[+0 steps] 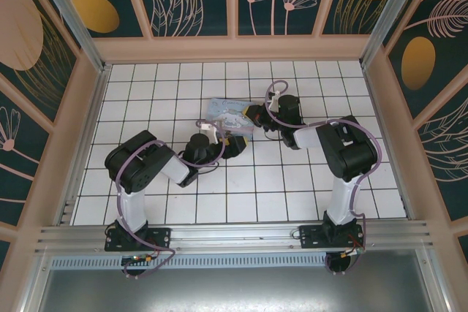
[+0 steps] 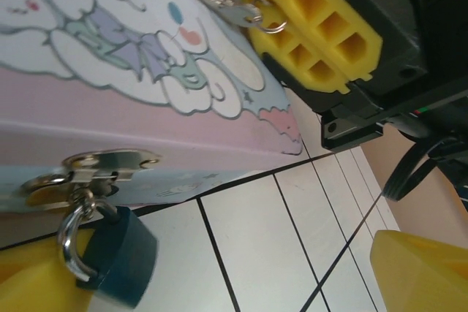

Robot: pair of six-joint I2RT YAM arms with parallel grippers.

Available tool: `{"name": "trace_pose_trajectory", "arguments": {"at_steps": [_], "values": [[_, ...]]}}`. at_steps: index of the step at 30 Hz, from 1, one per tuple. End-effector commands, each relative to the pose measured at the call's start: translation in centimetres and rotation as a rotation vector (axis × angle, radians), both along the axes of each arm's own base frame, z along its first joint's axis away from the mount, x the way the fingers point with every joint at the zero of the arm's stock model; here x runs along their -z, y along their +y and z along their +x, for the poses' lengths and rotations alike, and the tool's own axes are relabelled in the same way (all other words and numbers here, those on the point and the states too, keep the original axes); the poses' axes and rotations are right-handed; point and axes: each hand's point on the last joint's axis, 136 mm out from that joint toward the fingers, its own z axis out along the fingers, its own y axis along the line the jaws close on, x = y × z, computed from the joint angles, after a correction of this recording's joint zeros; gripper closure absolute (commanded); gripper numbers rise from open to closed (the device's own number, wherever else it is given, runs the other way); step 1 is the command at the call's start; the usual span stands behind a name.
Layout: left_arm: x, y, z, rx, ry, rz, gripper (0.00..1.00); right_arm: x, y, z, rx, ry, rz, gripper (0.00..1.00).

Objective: Unlock the padlock with the key

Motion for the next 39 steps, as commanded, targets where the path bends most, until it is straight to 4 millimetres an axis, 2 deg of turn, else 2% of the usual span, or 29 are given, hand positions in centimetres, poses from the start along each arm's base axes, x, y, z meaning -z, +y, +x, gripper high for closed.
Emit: {"name": "trace_pose_trajectory", "arguments": {"at_steps": [1,8,18,33,39], "values": [[-0.1,-0.1,0.1,-0.019,0.011,-0.049,0.07,2.4,0.3,-1.1,-0.007,0.059,-0.023,1.0],[0.8,0.6,-0.1,-0.05,0.042,-0.05,0.12,2.3,0.4,-1.1,-0.007,0.06,-0.022,1.0],[2.2,1.0,0.1,-0.073,0.077,0.008,0.31,2.6,0.4,-1.2,-0.008,0.062,-0.025,1.0],[3.4,0.6,1.0,-0.079,0.11,0.084,0.48,2.8,0.5,-1.2,-0.01,0.065,-0.022,1.0],[3.6,0.7,1.2,-0.087,0.114,0.093,0.51,3.0,0.5,-1.2,-0.01,0.071,-0.02,1.0]]}}
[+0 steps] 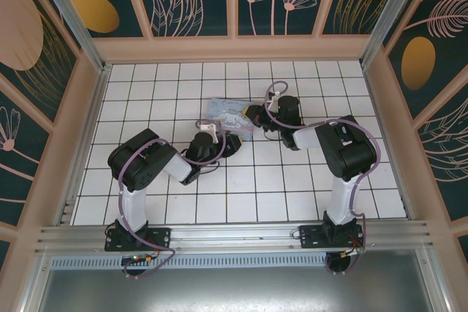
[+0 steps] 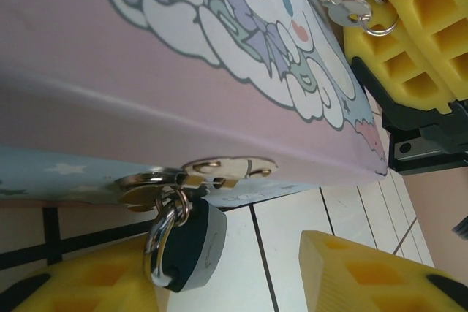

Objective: Unlock the padlock with the key

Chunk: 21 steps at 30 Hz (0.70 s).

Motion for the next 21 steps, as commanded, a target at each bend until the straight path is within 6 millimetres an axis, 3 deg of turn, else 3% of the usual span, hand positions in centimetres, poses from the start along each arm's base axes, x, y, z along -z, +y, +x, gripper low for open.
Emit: {"name": "trace_pose_trajectory", "arguments": {"at_steps": [1,21], "values": [[1.4,0.0,-0.1,0.006,0.022,0.046,0.52,3.0,0.4,-1.3,-0.019,0.082,-0.026,1.0],[-0.1,1.1,-0.2,-0.06,0.002,-0.037,0.56,3.5,0.3,-1.3,-0.018,0.093,-0.024,1.0]]}}
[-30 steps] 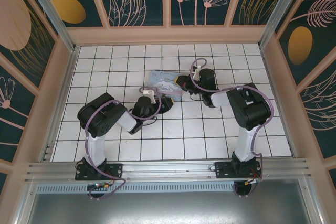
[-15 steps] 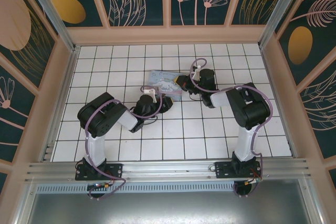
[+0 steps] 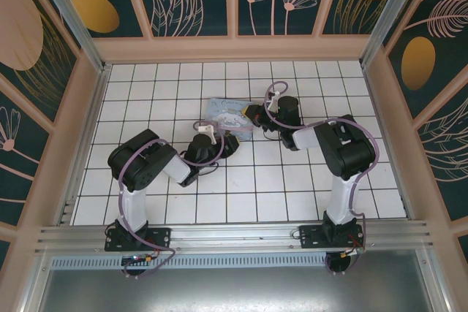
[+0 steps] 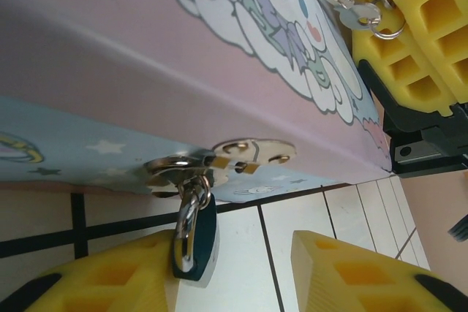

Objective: Unlock the padlock with the key

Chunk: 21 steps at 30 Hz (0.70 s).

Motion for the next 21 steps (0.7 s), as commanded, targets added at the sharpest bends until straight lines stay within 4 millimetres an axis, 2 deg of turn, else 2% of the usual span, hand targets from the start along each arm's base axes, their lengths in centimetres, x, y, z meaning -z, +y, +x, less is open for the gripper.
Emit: {"name": "trace_pose_trajectory", "arguments": {"at_steps": [1,9,21], "values": [[-0.28,0.37,-0.04,-0.026,-0.005,-0.021,0.57,3.47,0.23,-1.47,-0.022,0.094,-0.038,1.0],[0.1,0.51,0.02,-0.035,0.004,-0.013,0.61,3.6,0.16,-1.57,-0.021,0.097,-0.038,1.0],[0.64,0.56,0.21,-0.046,0.017,-0.002,0.73,3.59,0.23,-1.56,-0.023,0.096,-0.038,1.0]]}}
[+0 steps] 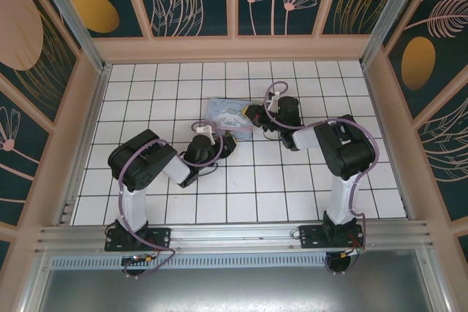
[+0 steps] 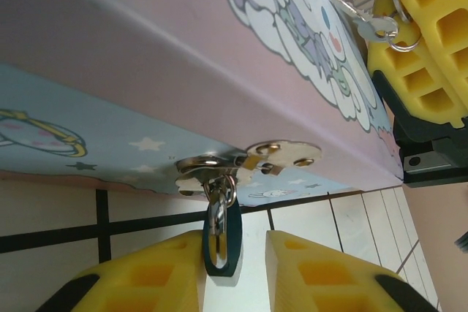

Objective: Unlock the padlock with the key

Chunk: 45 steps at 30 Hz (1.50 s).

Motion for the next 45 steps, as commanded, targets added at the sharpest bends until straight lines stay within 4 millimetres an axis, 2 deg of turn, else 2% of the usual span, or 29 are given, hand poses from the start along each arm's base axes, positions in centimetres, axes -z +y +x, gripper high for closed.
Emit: {"name": "trace_pose_trajectory", "arguments": {"at_steps": [1,12,16,21,31,36,39,45], "values": [[0.5,0.1,0.1,-0.014,0.005,0.003,0.73,3.7,0.2,-1.5,-0.022,0.102,-0.041,1.0],[0.7,0.1,0.3,-0.025,0.018,0.008,0.81,3.6,0.2,-1.5,-0.023,0.101,-0.04,1.0],[1.0,0.2,0.5,-0.043,0.038,0.011,0.66,3.6,0.2,-1.5,-0.023,0.1,-0.039,1.0],[1.0,0.2,0.9,-0.065,0.057,0.009,0.65,3.7,0.2,-1.5,-0.021,0.102,-0.036,1.0],[1.9,0.7,1.3,-0.107,0.083,0.025,0.78,4.0,0.2,-1.7,-0.024,0.109,-0.029,1.0],[1.5,0.5,1.4,-0.099,0.079,0.018,0.9,3.7,0.3,-1.7,-0.029,0.105,-0.025,1.0],[1.3,0.2,1.3,-0.084,0.08,0.015,0.99,3.1,0.4,-1.6,-0.037,0.097,-0.017,1.0],[0.2,0.1,0.8,-0.064,0.09,0.005,1.0,0.3,0.4,-1.7,-0.05,0.043,-0.003,1.0]]}}
